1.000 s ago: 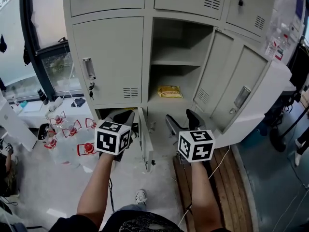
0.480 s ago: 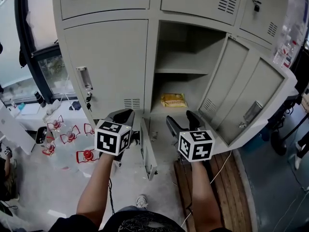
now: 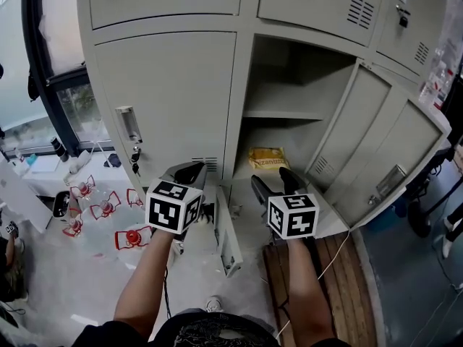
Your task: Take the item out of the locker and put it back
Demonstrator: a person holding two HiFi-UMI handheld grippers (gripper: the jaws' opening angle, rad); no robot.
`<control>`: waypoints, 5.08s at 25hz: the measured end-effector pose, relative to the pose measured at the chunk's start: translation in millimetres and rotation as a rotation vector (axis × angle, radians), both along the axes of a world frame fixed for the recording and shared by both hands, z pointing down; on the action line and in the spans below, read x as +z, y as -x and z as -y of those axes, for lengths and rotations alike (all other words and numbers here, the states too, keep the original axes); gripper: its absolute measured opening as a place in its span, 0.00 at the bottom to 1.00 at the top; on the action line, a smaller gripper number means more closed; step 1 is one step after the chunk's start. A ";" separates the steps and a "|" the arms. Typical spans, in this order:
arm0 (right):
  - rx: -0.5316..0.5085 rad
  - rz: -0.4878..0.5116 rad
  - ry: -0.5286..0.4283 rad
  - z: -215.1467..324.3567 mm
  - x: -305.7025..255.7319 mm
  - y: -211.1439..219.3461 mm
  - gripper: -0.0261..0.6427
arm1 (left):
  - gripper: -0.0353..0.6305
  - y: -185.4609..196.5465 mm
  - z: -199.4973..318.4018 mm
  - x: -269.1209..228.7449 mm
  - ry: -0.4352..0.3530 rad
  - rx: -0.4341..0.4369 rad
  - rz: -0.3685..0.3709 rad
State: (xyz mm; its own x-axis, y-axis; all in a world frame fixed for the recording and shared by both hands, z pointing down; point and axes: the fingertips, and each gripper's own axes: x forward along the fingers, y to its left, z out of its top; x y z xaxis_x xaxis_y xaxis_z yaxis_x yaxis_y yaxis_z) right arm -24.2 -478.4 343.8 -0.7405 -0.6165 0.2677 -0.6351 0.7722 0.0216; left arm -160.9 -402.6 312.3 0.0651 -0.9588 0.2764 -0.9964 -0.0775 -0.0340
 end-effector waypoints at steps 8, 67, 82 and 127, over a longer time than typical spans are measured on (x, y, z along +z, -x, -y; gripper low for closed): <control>-0.035 -0.065 -0.004 17.5 14.6 11.2 0.50 | 0.05 2.1 5.8 6.8 0.010 -0.026 -0.003; -0.173 -0.204 -0.060 70.1 50.4 39.8 0.09 | 0.05 -3.8 -25.9 24.1 0.063 -0.279 -0.012; -0.160 -0.013 -0.087 72.8 -4.8 0.5 0.08 | 0.05 -35.7 -27.4 27.9 0.064 -0.298 -0.026; -0.147 0.197 -0.168 -92.9 -90.0 -0.3 0.08 | 0.06 -12.2 -163.4 32.2 0.041 -0.269 -0.068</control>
